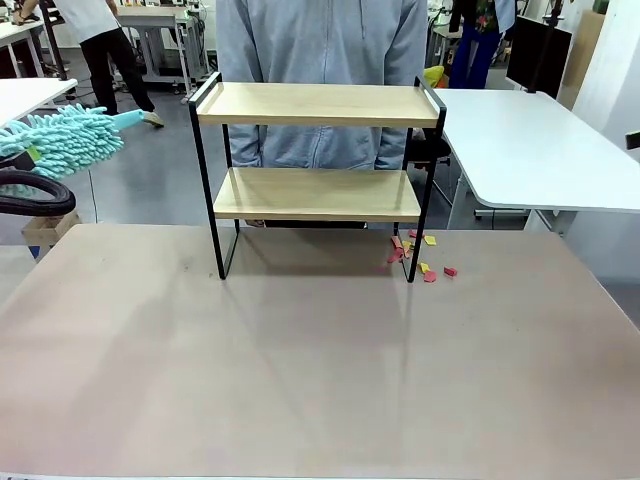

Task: Clean the shelf.
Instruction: Hand the Duster back to the human.

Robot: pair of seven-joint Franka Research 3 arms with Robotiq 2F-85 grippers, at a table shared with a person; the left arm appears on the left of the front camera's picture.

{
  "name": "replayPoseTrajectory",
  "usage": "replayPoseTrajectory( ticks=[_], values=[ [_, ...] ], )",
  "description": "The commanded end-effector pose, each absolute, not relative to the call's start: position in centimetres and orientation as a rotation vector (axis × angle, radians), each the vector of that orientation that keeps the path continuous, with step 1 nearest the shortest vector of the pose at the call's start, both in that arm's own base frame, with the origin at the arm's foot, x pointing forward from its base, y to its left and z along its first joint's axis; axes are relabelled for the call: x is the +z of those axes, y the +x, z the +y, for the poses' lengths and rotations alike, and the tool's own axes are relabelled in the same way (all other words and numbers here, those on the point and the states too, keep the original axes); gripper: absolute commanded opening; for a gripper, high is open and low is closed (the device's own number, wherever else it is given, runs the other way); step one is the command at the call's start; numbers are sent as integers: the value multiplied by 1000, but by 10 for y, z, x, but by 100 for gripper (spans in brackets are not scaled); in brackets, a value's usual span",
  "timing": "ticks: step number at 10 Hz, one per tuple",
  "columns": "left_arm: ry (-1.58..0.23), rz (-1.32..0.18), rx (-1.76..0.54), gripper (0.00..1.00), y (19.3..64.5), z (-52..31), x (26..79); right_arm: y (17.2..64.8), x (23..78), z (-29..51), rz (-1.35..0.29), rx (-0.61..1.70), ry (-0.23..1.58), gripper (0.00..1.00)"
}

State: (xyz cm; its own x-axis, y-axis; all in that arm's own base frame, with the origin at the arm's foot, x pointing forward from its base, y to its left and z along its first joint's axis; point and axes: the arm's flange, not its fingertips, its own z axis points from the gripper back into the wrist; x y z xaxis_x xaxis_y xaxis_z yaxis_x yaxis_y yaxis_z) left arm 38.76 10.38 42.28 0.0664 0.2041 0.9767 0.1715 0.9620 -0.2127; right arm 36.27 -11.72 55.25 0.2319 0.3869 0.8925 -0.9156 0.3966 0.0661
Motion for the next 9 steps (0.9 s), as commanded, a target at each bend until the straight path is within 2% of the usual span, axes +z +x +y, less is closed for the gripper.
replayPoseTrajectory(
  ticks=[1, 9],
  values=[
    [-299, -1524, 16, 17, 388, 105, 425, 362, 554, -119, -945, 1017, 687, 100],
    [-299, -1524, 16, 17, 388, 105, 425, 362, 554, -119, -945, 1017, 687, 100]
  ],
)
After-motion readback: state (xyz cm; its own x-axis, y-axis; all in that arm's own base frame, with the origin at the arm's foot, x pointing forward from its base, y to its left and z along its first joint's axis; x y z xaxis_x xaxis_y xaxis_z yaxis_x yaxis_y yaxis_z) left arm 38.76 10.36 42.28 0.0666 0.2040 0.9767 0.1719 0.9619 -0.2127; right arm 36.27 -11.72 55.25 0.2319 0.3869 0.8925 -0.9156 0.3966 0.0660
